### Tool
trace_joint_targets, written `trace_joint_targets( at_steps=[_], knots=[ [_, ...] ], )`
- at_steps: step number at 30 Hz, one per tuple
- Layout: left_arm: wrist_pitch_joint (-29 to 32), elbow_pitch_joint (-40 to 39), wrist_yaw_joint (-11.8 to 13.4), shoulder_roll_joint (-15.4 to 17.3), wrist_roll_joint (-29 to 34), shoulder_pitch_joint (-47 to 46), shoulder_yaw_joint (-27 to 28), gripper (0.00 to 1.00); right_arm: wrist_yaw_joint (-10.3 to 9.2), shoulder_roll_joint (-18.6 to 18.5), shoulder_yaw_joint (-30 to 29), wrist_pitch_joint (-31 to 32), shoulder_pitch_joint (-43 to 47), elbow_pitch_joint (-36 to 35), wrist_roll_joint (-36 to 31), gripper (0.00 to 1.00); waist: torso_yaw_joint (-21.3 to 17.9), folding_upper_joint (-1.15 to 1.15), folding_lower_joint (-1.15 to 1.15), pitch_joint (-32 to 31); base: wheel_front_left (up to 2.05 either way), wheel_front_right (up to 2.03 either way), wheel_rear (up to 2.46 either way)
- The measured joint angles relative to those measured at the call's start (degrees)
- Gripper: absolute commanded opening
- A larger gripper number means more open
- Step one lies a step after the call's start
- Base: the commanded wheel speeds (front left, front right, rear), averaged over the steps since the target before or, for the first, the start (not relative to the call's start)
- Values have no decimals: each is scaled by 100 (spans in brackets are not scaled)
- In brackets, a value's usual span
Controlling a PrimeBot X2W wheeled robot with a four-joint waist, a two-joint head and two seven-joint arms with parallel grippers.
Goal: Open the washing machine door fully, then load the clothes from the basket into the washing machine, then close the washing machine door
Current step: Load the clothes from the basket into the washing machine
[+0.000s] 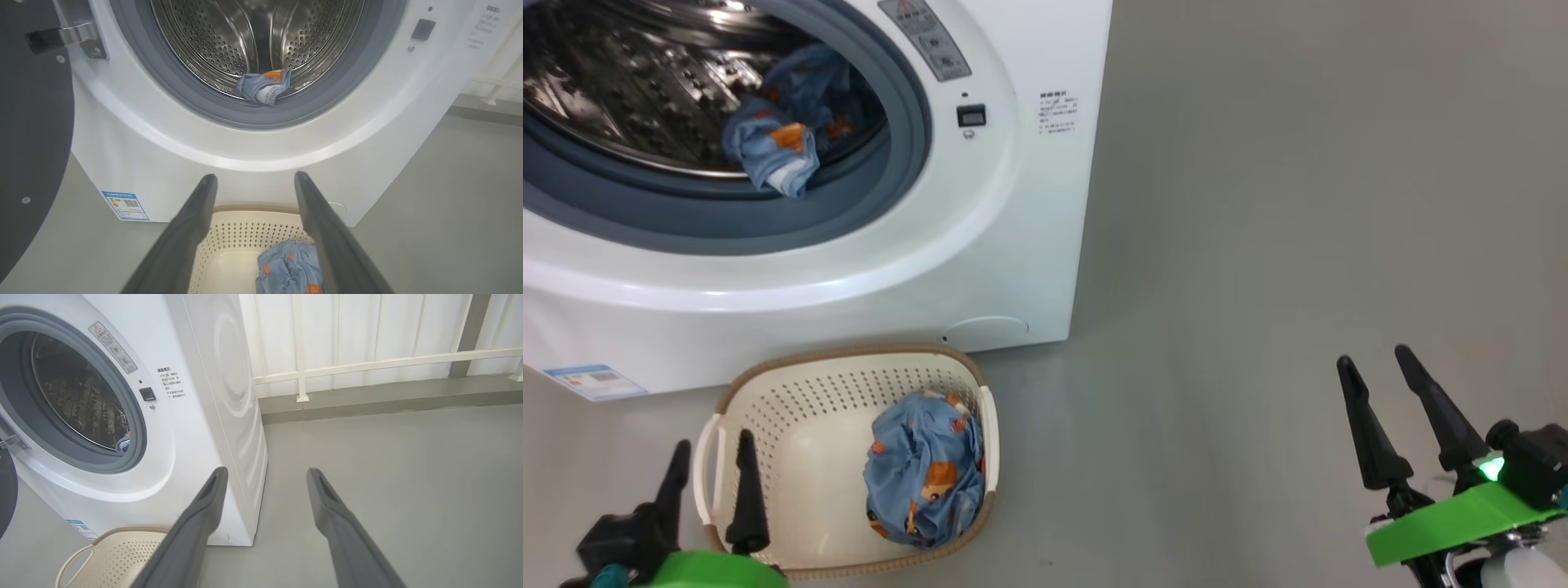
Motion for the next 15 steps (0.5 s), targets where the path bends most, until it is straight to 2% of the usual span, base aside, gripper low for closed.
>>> trace_joint_targets(
  at_steps=[15],
  knots=[
    [60, 2531, 0, -12, -252, -1684, -864, 100, 0, 188, 40, -1, -868, -100, 33, 100, -144, 0, 1, 1063, 0, 0, 0]
  ],
)
